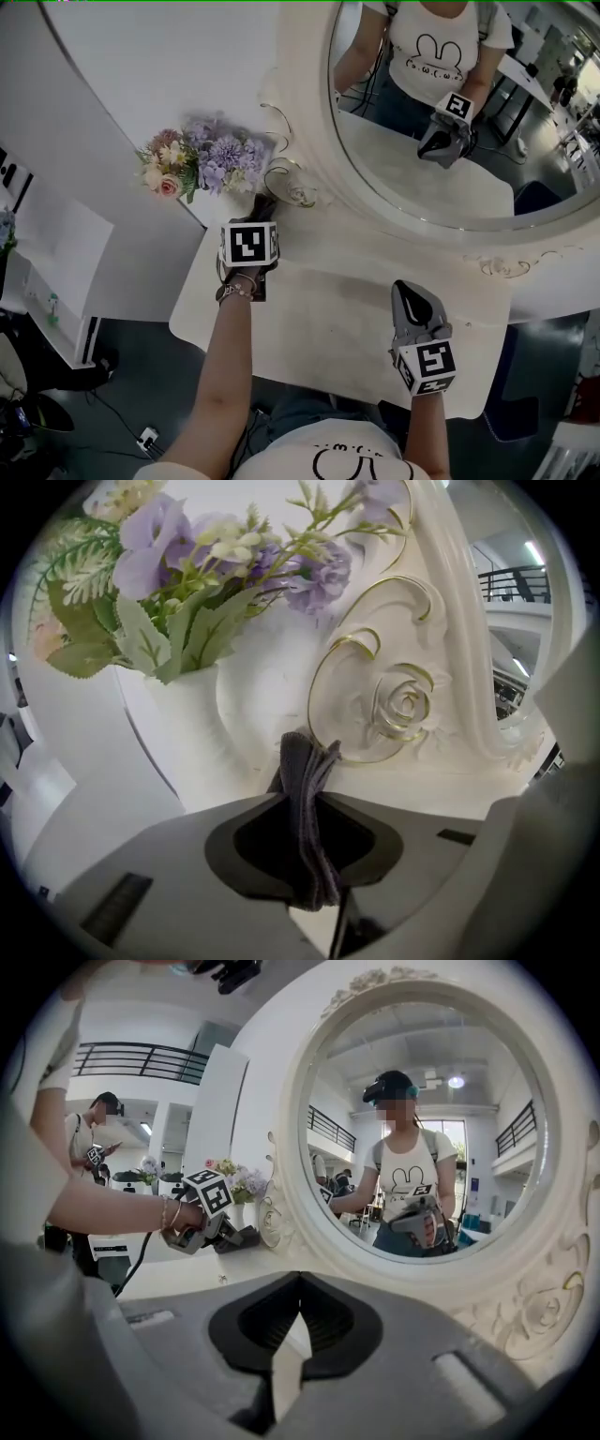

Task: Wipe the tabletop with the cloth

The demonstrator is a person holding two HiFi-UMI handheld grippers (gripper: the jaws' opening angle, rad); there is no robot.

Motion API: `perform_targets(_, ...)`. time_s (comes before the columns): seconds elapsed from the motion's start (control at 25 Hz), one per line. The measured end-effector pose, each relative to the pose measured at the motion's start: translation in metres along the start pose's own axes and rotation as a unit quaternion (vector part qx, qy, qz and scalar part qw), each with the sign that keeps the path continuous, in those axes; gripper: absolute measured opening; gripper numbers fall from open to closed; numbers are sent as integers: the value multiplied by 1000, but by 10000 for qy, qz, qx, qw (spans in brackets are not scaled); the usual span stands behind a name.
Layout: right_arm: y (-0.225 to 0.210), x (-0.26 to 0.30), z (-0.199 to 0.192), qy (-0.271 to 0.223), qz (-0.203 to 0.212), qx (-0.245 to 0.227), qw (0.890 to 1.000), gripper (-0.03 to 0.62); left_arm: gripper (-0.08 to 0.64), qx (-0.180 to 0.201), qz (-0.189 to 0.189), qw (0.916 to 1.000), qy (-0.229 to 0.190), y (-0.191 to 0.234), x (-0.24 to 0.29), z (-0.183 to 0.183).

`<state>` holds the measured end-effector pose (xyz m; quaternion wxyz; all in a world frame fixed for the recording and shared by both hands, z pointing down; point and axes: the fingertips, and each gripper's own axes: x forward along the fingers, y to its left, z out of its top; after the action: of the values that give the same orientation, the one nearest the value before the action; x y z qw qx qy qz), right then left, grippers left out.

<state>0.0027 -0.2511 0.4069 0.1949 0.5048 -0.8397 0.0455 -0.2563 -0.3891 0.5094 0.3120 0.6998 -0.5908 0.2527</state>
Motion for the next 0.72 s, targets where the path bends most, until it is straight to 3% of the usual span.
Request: perform_targets(0.72, -67, -66, -26, -208, -288, 400, 9986, 2, 83, -189, -383, 9990, 159, -107, 3, -18)
